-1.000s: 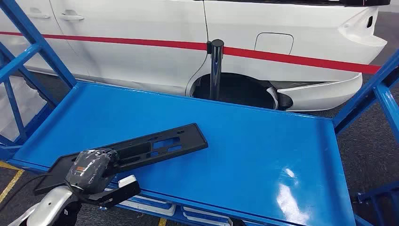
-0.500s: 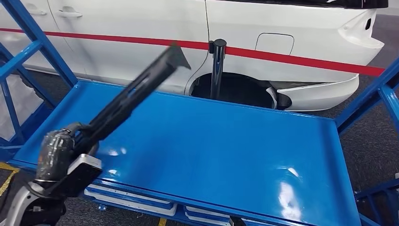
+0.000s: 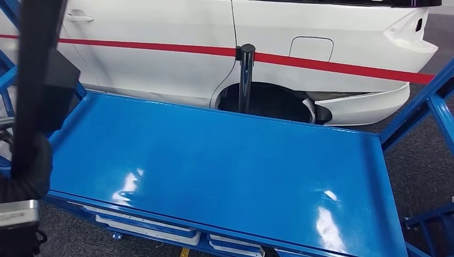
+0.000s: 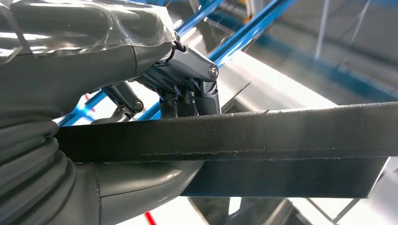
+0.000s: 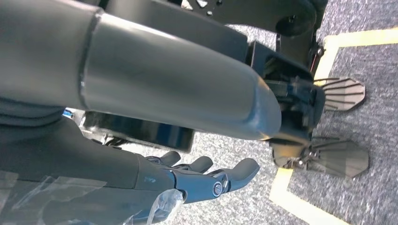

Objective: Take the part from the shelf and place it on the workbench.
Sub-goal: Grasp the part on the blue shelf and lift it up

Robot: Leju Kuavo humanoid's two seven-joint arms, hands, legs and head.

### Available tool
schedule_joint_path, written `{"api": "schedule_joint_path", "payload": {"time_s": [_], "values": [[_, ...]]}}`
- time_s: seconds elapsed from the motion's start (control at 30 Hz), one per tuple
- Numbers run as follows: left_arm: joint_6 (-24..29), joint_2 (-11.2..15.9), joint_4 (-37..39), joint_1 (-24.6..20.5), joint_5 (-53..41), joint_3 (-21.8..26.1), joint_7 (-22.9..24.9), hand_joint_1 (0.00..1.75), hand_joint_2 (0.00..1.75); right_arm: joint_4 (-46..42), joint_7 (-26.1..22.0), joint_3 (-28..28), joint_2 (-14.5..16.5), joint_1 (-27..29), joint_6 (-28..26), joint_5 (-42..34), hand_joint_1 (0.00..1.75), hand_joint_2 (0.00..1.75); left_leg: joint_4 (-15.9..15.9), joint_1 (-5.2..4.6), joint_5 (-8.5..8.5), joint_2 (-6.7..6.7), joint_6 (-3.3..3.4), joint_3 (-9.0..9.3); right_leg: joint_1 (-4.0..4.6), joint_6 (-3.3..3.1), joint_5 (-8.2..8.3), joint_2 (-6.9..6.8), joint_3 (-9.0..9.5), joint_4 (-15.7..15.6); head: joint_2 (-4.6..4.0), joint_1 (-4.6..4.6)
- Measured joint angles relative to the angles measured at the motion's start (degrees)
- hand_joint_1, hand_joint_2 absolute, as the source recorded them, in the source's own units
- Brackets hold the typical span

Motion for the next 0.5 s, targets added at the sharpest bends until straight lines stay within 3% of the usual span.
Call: {"api": "schedule_joint_path", "payload": {"time_s": [0.07, 0.13, 0.17, 0.2, 0.23, 0.33, 0.37, 0.4, 0.5], "values": [[0.7, -0.1, -1.5, -0.2, -0.7, 0.5, 0.2, 1.75, 1.75, 0.0, 0.0, 0.2, 0.1, 0.0, -0.1, -0.1, 0.00, 0.00, 4.2, 0.14, -3.33, 0.05, -0.52, -1.56, -0.29, -0.57, 0.53, -0.23, -0.23, -0.3, 0.00, -0.07], [1.2, -0.3, -2.5, -0.2, -1.3, 0.8, 0.2, 1.75, 1.75, 0.0, 0.0, 0.3, 0.1, 0.0, -0.1, -0.2, 0.00, 0.00, 12.6, 0.23, -8.12, 0.07, -0.99, -4.58, -0.25, -0.83, 1.01, -0.33, -0.80, -0.3, 0.00, -0.12], [1.3, -0.4, -2.8, -0.2, -1.5, 0.9, 0.2, 1.75, 1.75, 0.0, 0.0, 0.4, 0.1, 0.0, -0.1, -0.3, 0.00, 0.00, 16.1, 0.26, -9.62, 0.07, -1.15, -5.67, -0.23, -0.84, 1.29, -0.35, -1.15, -0.3, 0.00, -0.13], [1.4, -0.4, -3.1, -0.2, -1.6, 0.9, 0.2, 1.75, 1.75, 0.0, 0.0, 0.4, 0.1, 0.0, -0.2, -0.3, 0.00, 0.00, 17.4, 0.28, -10.07, 0.08, -1.25, -5.78, -0.23, -0.79, 1.60, -0.35, -1.51, -0.2, 0.00, -0.14], [1.4, -0.5, -3.4, -0.2, -1.6, 1.0, 0.3, 1.75, 1.75, 0.0, 0.0, 0.5, 0.1, 0.0, -0.2, -0.4, 0.00, 0.00, 16.2, 0.31, -9.40, 0.08, -1.31, -4.69, -0.25, -0.69, 1.92, -0.34, -1.85, -0.2, 0.00, -0.15], [1.4, -0.7, -4.4, -0.4, -1.7, 1.2, 0.3, 1.75, 1.75, 0.0, 0.0, 0.6, 0.1, -0.1, -0.3, -0.5, 0.00, 0.00, 3.1, 0.34, -4.87, 0.01, -1.23, 3.17, -0.18, 0.01, 2.89, -0.20, -2.64, -0.1, 0.00, -0.16], [1.4, -0.8, -4.6, -0.5, -1.8, 1.2, 0.3, 1.75, 1.75, 0.0, 0.0, 0.6, 0.1, -0.1, -0.3, -0.5, 0.00, 0.00, -0.1, 0.28, -3.94, -0.08, -1.01, 4.84, -0.06, 0.27, 3.20, -0.16, -2.83, -0.1, 0.00, -0.13], [1.5, -0.8, -4.8, -0.6, -1.9, 1.2, 0.3, 1.75, 1.75, 0.0, 0.0, 0.6, 0.1, -0.1, -0.4, -0.6, 0.00, 0.00, -1.6, 0.18, -3.55, -0.15, -0.75, 5.51, 0.08, 0.50, 3.48, -0.13, -2.97, -0.1, 0.00, -0.09], [1.6, -1.0, -5.1, -0.6, -2.0, 1.2, 0.4, 1.75, 1.75, 0.0, 0.0, 0.8, 0.1, 0.0, -0.7, -0.8, 0.00, 0.00, -1.6, -0.06, -2.76, -0.14, 0.27, 4.73, 0.12, 1.11, 4.39, -0.07, -3.21, -0.4, 0.00, 0.01]]}}
